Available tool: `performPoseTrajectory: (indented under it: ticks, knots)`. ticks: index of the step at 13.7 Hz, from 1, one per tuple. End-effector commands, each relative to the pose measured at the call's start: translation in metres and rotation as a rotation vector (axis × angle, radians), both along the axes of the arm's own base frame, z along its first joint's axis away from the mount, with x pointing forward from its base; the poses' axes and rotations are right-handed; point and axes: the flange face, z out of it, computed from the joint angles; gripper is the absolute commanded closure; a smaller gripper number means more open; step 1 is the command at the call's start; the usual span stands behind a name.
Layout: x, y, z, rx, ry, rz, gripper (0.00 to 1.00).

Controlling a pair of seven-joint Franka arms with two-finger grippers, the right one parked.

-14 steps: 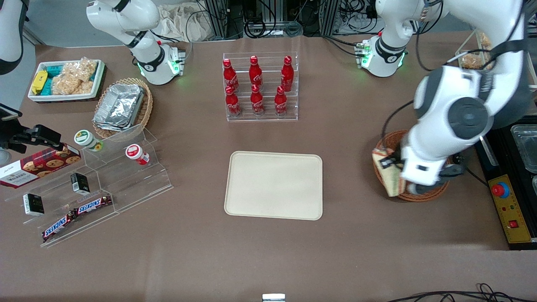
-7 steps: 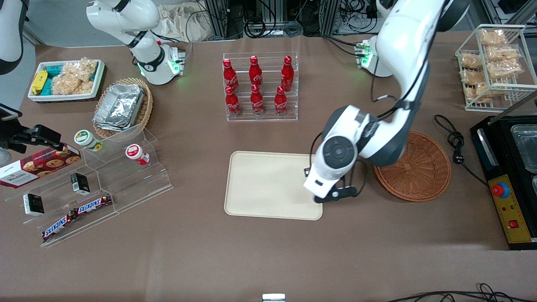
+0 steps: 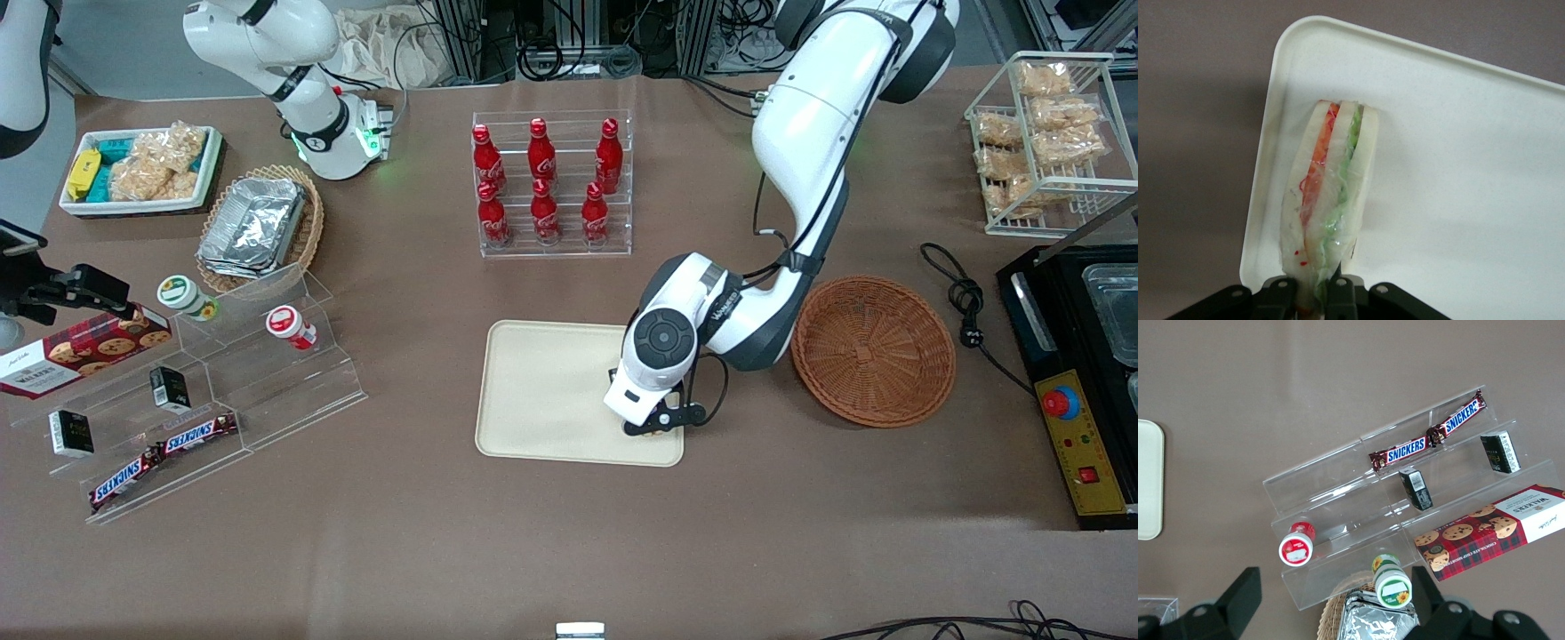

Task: Place sandwich from basket to tray

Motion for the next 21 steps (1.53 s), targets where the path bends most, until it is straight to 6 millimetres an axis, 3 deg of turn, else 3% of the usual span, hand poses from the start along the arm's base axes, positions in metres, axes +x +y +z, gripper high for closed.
performPoseTrajectory:
  ticks: [1,4,7,10,13,15,19,21]
  knots:
    - [0.003,0.005,0.002,0.013,-0.016,0.000,0.01]
    - [0.006,0.007,0.043,0.001,-0.049,0.018,0.00]
    - [0.014,0.046,0.110,0.019,-0.045,0.050,0.00]
    - [0.008,0.113,0.172,0.019,-0.034,0.037,0.00]
    - [-0.024,0.178,0.212,0.028,-0.042,0.002,0.00]
    - [-0.048,0.209,0.232,0.013,-0.042,-0.040,0.00]
    - [-0.037,0.317,0.262,-0.003,-0.016,-0.142,0.00]
    - [-0.023,0.349,0.280,0.004,-0.032,-0.155,0.00]
